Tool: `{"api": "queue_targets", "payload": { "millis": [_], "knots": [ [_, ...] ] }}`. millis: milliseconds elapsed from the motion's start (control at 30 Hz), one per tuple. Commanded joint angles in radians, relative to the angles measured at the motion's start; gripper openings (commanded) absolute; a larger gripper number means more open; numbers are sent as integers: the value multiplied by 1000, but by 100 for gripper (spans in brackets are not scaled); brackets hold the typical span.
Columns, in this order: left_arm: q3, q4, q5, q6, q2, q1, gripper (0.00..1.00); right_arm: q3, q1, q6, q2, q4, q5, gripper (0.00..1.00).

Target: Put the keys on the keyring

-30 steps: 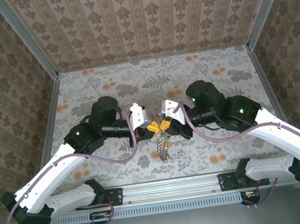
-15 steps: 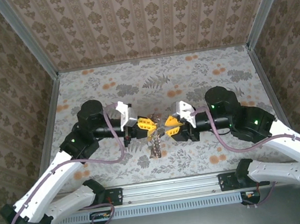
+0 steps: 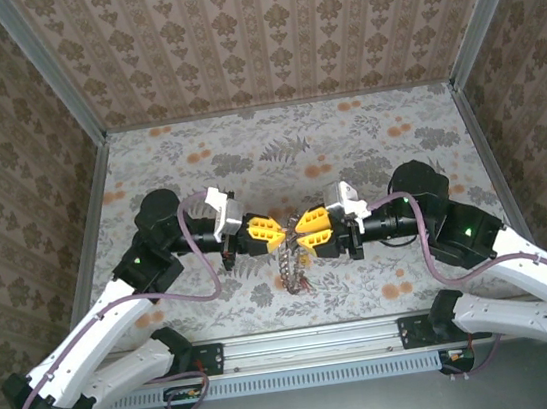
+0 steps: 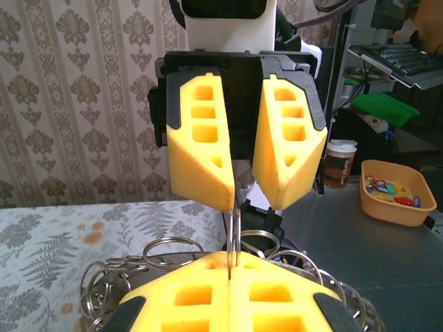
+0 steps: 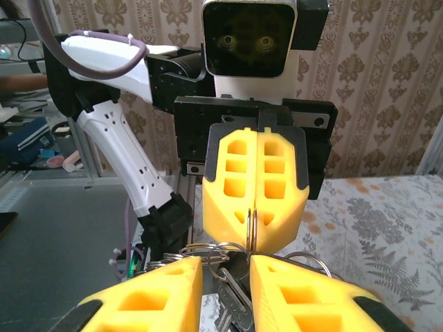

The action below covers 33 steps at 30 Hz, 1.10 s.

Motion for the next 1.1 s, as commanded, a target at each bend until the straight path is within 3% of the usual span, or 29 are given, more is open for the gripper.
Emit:
{"api": "queue_targets", "payload": {
  "millis": [0,700,933,1067],
  "knots": [
    [-4,93,34,-29,-16,2,0,-12,-5,33,-2,66,-18,25],
    [1,104,36,-30,-7,-7,0,-27,-4,56,40,126,11,23],
    [2,102,31,-26,-6,-9,0,-6,-4,52,69,97,-7,1],
    [10,77,16,-16,-6,-10,0,19,-5,39,85,46,9,0]
  ]
}}
